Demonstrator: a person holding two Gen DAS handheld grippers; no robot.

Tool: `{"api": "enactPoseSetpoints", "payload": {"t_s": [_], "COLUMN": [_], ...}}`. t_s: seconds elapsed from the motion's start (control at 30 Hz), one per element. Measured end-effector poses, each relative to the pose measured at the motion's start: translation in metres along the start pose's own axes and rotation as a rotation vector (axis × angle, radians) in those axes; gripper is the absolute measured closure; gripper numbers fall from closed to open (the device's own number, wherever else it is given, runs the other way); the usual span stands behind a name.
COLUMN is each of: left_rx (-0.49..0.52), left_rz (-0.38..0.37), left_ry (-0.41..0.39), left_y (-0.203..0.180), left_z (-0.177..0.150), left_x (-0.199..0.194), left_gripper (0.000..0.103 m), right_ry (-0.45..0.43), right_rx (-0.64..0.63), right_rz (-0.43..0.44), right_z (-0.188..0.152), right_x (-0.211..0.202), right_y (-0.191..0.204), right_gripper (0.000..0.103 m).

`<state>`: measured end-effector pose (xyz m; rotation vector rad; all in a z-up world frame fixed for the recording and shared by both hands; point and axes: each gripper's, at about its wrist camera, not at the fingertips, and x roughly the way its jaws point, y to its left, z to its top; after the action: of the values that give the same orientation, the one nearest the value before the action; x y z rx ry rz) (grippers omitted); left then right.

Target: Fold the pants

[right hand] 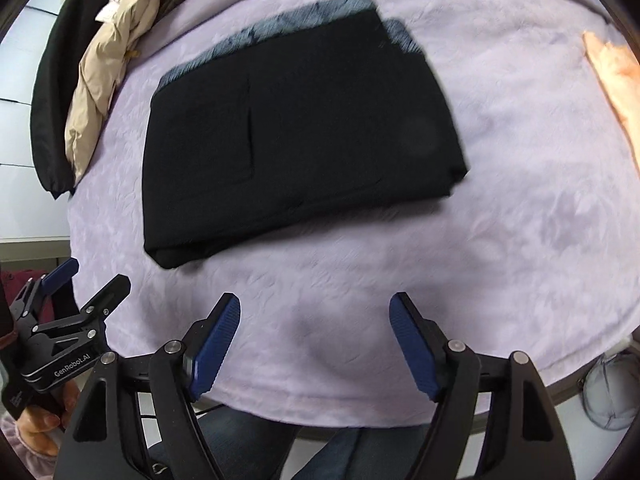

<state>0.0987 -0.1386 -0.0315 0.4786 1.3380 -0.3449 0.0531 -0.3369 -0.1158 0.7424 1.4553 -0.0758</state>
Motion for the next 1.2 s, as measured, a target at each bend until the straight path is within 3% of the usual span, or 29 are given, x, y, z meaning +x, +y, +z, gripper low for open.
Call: {"api": "enactPoseSetpoints", "payload": {"t_s": [0.3, 1.2], "left_rx": [-0.074, -0.045], "left_rz": [0.01, 0.005], "left_ry": [0.001, 0.005], "left_y": [0.02, 0.013], "left_z": [0.003, 0.002], "left_x": [0.0, 0.001], "left_gripper": [0.001, 0.001], "right_ry": [0.008, 0.021], "right_rx": [-0.005, 0.03], "right_rz": [-0.019, -0.014], "right_z": [0.004, 0.0], "right_x": [0.001, 0.006], "right_y": [0.008, 0.005], "right_gripper": [0.023, 0.023]}}
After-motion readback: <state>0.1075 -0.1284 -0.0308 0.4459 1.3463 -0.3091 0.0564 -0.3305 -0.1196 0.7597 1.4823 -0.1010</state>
